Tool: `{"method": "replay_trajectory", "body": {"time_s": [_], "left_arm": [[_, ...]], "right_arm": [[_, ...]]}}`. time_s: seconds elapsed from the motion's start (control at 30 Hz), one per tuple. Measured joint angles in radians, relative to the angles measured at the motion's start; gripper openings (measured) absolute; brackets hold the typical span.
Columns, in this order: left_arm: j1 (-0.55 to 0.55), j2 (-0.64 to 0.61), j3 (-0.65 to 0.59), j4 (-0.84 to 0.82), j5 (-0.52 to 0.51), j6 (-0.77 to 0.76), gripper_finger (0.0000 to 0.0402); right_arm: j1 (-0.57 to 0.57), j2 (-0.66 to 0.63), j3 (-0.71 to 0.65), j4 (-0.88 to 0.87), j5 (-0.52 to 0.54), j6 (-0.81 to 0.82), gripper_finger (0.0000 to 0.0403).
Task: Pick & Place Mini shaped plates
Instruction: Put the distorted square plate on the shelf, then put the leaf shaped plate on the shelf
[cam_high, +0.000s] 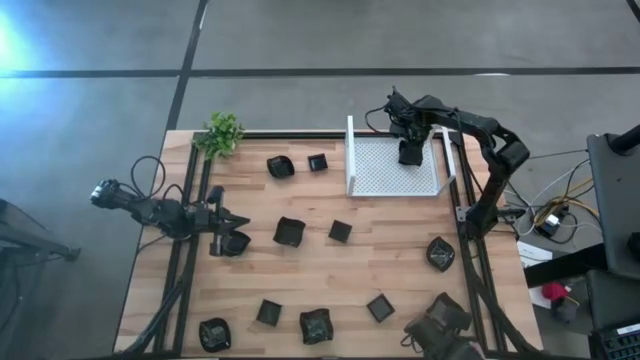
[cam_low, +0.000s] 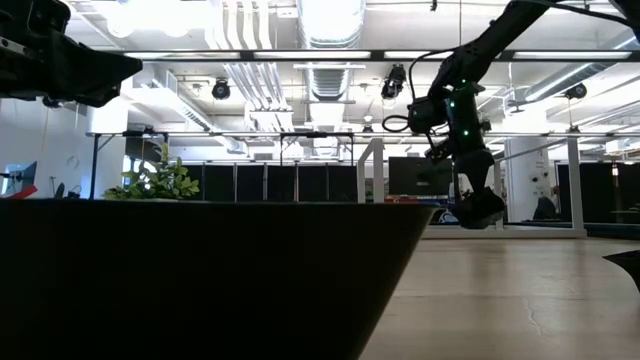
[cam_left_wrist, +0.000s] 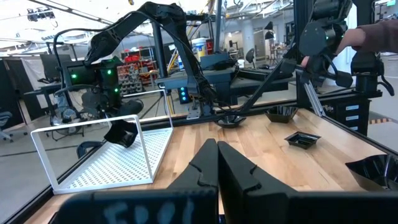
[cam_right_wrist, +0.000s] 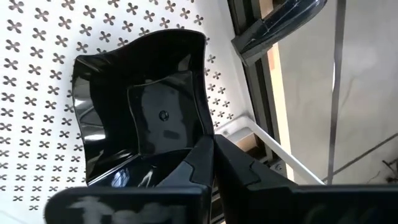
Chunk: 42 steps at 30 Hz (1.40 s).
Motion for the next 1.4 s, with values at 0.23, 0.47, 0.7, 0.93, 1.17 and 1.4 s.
{"method": "replay_trajectory", "body": {"time_s": [0.23, 0.47, 0.7, 0.93, 1.17, 1.4], "left_arm": [[0.0, 0.0, 0.0, 0.0, 0.0, 0.0, 0.0], [0.0, 0.0, 0.0, 0.0, 0.0, 0.0, 0.0], [0.0, 0.0, 0.0, 0.0, 0.0, 0.0, 0.0], [0.0, 0.0, 0.0, 0.0, 0.0, 0.0, 0.0], [0.0, 0.0, 0.0, 0.0, 0.0, 0.0, 0.0], [0.0, 0.0, 0.0, 0.0, 0.0, 0.0, 0.0]], "right_arm": [[-0.001, 0.0, 0.0, 0.005, 0.002, 0.0, 0.0029], [-0.001, 0.0, 0.0, 0.009, 0.002, 0.0, 0.0068], [0.0, 0.0, 0.0, 0.012, 0.003, 0.03, 0.0082], [0.006, -0.047, 0.014, 0.004, 0.002, 0.057, 0.0027], [0.058, -0.184, 0.035, 0.005, 0.001, 0.117, 0.0009], [0.2, -0.358, 0.028, 0.007, 0.001, 0.233, 0.0008]]}}
